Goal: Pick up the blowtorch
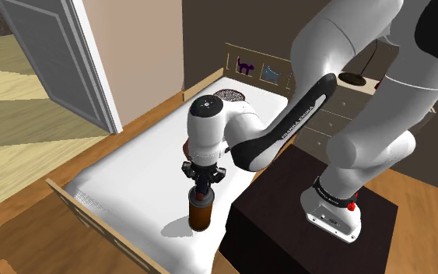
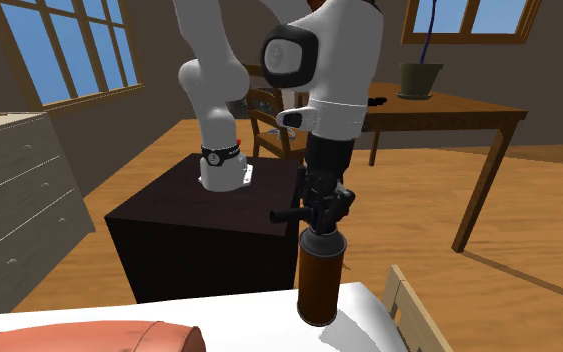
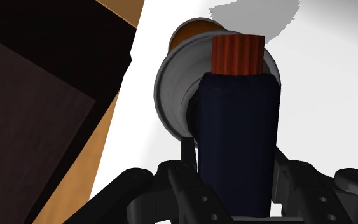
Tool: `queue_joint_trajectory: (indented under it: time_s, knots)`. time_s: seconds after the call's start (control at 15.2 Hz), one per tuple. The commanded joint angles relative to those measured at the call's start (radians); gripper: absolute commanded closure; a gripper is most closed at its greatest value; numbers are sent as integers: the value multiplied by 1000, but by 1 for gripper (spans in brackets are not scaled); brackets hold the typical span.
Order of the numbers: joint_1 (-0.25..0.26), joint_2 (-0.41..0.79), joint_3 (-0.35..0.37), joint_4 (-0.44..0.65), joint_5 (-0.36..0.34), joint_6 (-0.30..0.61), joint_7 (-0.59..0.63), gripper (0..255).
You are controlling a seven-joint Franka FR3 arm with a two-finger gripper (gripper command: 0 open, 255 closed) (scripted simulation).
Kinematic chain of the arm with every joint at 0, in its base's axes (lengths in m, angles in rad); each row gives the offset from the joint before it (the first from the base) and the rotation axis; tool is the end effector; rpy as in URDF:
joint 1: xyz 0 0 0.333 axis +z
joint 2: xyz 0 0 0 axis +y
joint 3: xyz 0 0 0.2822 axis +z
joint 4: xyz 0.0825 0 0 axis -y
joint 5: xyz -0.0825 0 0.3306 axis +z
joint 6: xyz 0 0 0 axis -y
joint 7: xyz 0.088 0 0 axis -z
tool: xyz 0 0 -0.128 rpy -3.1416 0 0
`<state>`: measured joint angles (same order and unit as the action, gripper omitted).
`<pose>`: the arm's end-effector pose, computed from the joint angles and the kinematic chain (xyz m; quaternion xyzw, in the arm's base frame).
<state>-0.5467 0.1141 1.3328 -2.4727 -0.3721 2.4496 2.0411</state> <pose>0.3071 0.3100 0.2656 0.8848 -0.4617 0.0565 0.0257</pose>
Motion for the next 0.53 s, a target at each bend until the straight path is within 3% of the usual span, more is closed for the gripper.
queue_joint_trajectory:
  time_s: [0.0,0.07,0.13,0.26,0.46]
  knots:
    - [-84,-72,91,1,120,-5,-88,255]
    - [-122,-179,138,-1,286,-2,-210,255]
    - [-96,-258,118,1,409,-14,-300,255]
    - [30,-273,-9,9,424,-43,-314,255]
    - [104,-333,-85,22,497,-91,-372,255]
